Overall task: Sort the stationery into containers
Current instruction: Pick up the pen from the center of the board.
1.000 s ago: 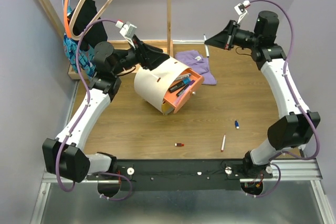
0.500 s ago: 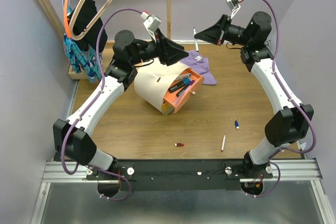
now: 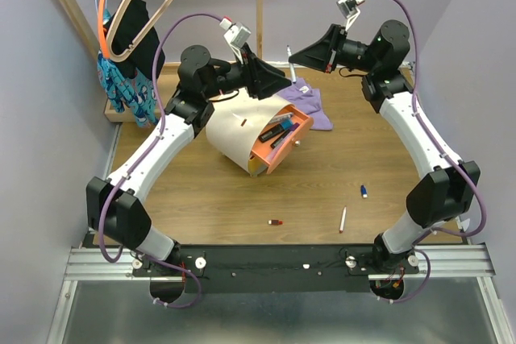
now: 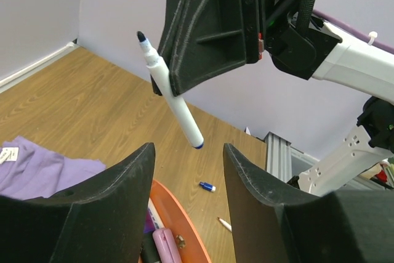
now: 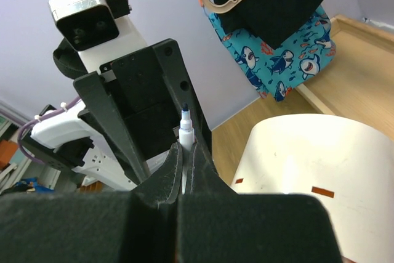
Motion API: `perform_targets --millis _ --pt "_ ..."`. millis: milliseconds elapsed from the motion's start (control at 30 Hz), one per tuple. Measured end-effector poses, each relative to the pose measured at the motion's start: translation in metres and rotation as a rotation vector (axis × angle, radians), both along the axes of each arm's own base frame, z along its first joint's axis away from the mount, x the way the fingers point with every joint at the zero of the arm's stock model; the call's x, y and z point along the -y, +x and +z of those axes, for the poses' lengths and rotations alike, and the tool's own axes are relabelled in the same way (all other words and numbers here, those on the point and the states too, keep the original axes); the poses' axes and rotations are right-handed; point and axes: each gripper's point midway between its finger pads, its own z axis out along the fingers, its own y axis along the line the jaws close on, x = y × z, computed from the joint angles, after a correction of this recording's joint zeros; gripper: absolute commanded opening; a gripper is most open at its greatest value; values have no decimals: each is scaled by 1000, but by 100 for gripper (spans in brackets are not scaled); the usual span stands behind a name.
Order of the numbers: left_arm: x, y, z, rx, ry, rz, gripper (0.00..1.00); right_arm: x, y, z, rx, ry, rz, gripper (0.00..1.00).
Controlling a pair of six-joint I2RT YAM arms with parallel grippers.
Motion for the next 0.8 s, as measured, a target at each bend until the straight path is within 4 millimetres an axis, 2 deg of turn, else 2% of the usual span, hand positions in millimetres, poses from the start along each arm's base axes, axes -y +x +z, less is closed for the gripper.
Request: perform_targets --millis 267,600,800 --pt "3 3 3 9 -8 -3 54 -3 -8 4 5 5 12 1" --pt "14 -2 17 48 -31 -39 49 -13 -16 4 3 5 41 1" --pt "17 -1 13 37 -31 -51 44 -14 -17 4 4 6 43 1"
